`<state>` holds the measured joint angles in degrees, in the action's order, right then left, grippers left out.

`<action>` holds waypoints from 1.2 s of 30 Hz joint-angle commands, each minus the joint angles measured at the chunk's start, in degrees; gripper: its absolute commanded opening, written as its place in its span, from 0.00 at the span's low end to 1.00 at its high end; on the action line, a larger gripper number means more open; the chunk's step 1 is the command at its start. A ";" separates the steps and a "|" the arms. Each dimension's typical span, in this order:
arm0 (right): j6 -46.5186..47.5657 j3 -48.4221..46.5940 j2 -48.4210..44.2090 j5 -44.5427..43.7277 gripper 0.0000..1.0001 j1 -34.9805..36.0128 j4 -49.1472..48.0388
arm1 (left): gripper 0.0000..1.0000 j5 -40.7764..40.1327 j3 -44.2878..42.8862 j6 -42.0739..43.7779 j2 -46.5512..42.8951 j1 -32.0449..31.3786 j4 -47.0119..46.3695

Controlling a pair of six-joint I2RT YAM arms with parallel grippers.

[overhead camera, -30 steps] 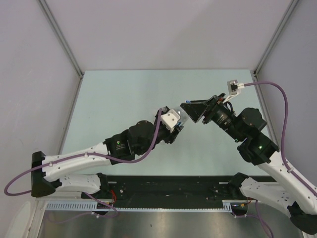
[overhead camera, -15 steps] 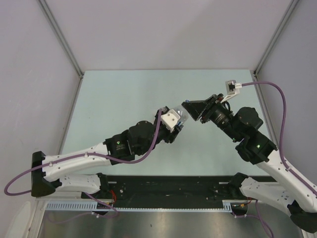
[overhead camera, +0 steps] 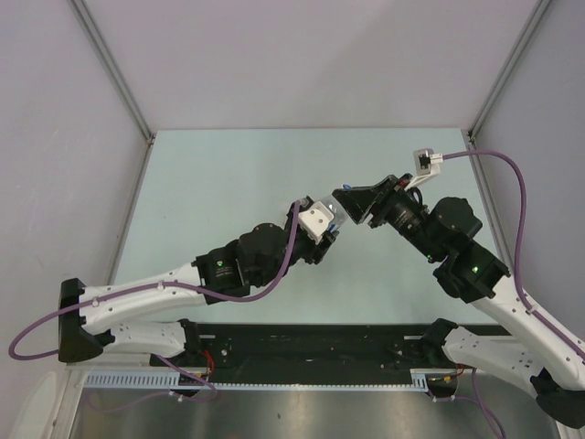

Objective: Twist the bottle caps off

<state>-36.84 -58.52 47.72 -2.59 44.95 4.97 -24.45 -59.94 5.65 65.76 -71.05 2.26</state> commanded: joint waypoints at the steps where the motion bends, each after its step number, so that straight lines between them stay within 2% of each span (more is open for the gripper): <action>1: 0.98 -2.47 -0.62 -1.63 0.65 0.31 -1.46 | 0.00 -1.39 -0.09 1.29 -0.01 -0.50 -2.09; 5: 1.07 -2.47 -0.53 -1.63 0.61 0.40 -1.55 | 0.00 -1.22 0.09 1.03 0.07 -0.50 -2.00; 10: 1.16 -2.47 -0.79 -2.42 0.46 0.49 -1.11 | 0.00 -1.22 0.26 0.85 0.07 -0.58 -1.91; 14: 1.42 -2.47 -0.97 -2.95 0.23 0.49 -1.37 | 0.00 -1.13 0.44 0.85 0.16 -0.50 -1.91; 15: 1.42 -2.47 -1.05 -3.12 0.13 0.49 -1.37 | 0.00 -1.04 0.44 0.77 0.16 -0.58 -1.91; 17: 1.86 -2.47 -1.23 -3.47 0.00 0.58 -1.28 | 0.00 -0.61 0.53 0.77 0.07 -0.58 -1.82; 20: 4.14 -2.47 -1.32 -0.16 0.00 0.58 -2.42 | 0.00 3.24 0.44 0.50 -0.89 -0.58 -0.77; 22: 7.29 -2.47 -1.75 1.88 0.00 0.75 -3.91 | 0.00 13.16 1.05 0.33 -2.55 -0.41 -0.85; 23: 8.53 -2.47 -2.02 5.98 0.00 0.67 -4.35 | 0.00 17.37 1.40 -0.11 -4.56 -0.15 -1.20; 24: 9.84 -2.47 -2.37 7.76 0.00 0.67 -4.36 | 0.00 29.16 1.76 -0.72 -5.37 0.46 -1.47; 27: 14.95 -0.46 -4.91 16.54 0.00 0.67 -10.39 | 0.00 44.34 1.24 -5.29 -6.87 4.68 -2.00; 28: 15.91 0.07 -5.53 19.09 0.00 0.58 -11.20 | 0.00 53.53 0.62 -9.65 -6.78 7.56 -2.00; 30: 17.59 0.60 -6.33 26.73 0.00 0.49 -12.70 | 0.00 63.08 0.35 -15.45 -6.52 10.39 -6.98; 31: 17.68 0.69 -6.33 29.28 0.00 0.49 -12.97 | 0.00 70.43 0.35 -17.32 -6.43 12.14 -8.49; 36: 16.54 0.60 -4.57 45.46 0.00 0.31 -15.69 | 0.00 84.54 -3.41 -23.39 -3.10 13.30 -11.84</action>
<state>-21.80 -58.08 41.36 25.65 45.08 -5.43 36.67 -58.70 -9.54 60.10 -57.82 -4.25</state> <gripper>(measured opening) 0.366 0.593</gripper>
